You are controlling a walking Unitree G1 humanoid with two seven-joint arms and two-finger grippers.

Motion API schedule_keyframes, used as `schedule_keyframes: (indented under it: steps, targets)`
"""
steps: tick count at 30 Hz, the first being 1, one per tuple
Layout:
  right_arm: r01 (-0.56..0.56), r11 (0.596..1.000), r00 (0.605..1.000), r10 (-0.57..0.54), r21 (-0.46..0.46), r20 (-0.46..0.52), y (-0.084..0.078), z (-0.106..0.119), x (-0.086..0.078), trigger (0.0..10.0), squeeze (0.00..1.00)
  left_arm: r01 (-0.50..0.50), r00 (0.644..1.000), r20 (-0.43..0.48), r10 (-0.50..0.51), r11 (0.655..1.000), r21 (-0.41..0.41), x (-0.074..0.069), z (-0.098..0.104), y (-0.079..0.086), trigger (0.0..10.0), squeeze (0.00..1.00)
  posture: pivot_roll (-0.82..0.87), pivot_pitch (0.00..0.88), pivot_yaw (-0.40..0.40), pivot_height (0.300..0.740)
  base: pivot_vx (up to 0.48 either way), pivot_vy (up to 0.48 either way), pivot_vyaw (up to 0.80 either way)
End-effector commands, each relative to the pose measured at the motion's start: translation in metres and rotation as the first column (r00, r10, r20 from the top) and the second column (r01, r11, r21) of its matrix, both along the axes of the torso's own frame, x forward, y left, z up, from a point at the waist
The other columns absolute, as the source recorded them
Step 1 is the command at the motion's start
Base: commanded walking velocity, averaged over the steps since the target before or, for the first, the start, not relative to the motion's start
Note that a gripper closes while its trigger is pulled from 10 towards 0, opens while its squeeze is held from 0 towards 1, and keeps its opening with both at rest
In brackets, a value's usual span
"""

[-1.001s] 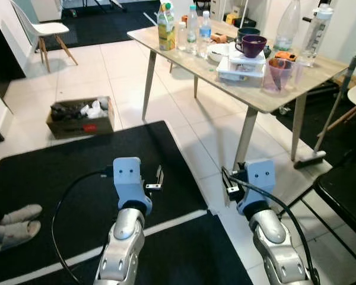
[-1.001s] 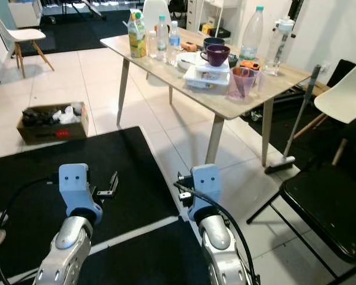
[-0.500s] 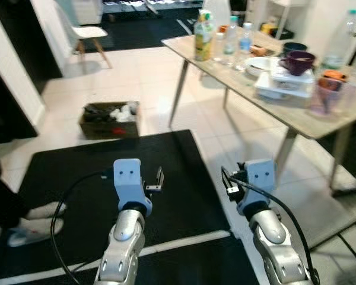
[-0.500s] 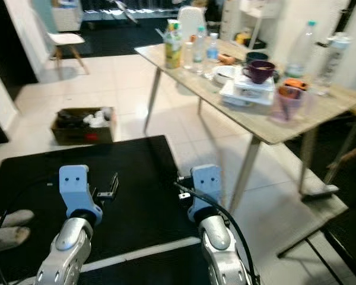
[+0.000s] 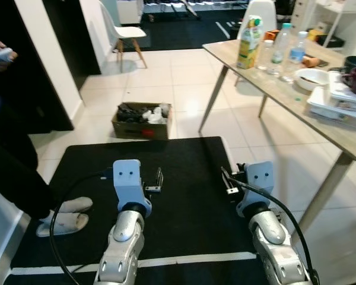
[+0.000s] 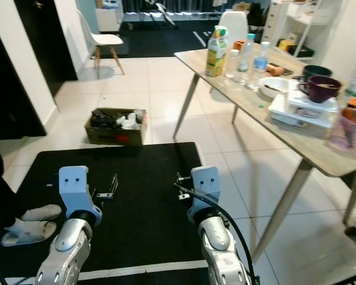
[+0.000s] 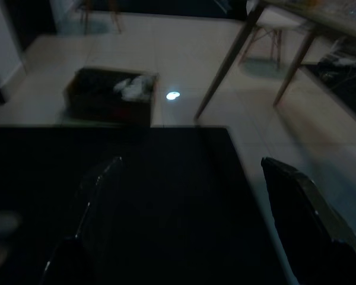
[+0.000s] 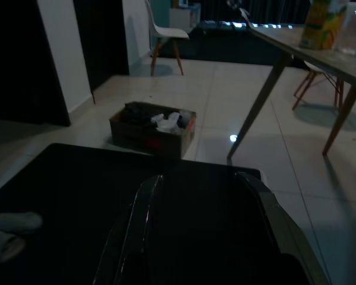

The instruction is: Restocking fridge

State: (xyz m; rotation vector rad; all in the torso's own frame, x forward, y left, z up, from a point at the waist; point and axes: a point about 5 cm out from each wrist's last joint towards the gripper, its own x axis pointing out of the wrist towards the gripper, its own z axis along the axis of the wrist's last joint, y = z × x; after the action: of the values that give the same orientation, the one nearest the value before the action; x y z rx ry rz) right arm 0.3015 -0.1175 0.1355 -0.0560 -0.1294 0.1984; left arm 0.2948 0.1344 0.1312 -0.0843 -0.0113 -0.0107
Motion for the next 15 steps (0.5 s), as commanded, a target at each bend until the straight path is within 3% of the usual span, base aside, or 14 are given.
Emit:
schedule_keyframes:
  steps: [1, 15]
  targets:
    - [0.005, 1.0, 1.0, -0.005, 0.021, -0.005, 0.0, -0.0007, -0.0012, 10.0, 0.0, -0.012, 1.0, -0.014, 0.012, 1.0, 0.011, -0.0014, -0.0036, 0.0024, 10.0, 0.0, -0.12, 0.109, 0.014, 0.74, 0.36, 0.0, 0.0]
    - [0.009, 0.999, 1.0, -0.009, 0.04, -0.009, -0.0013, -0.0006, -0.0011, 10.0, 0.0, -0.022, 0.999, -0.025, 0.022, 1.0, 0.001, -0.0006, -0.0052, 0.0029, 10.0, 0.0, -0.11, 0.111, 0.012, 0.74, 0.363, 0.0, 0.0]
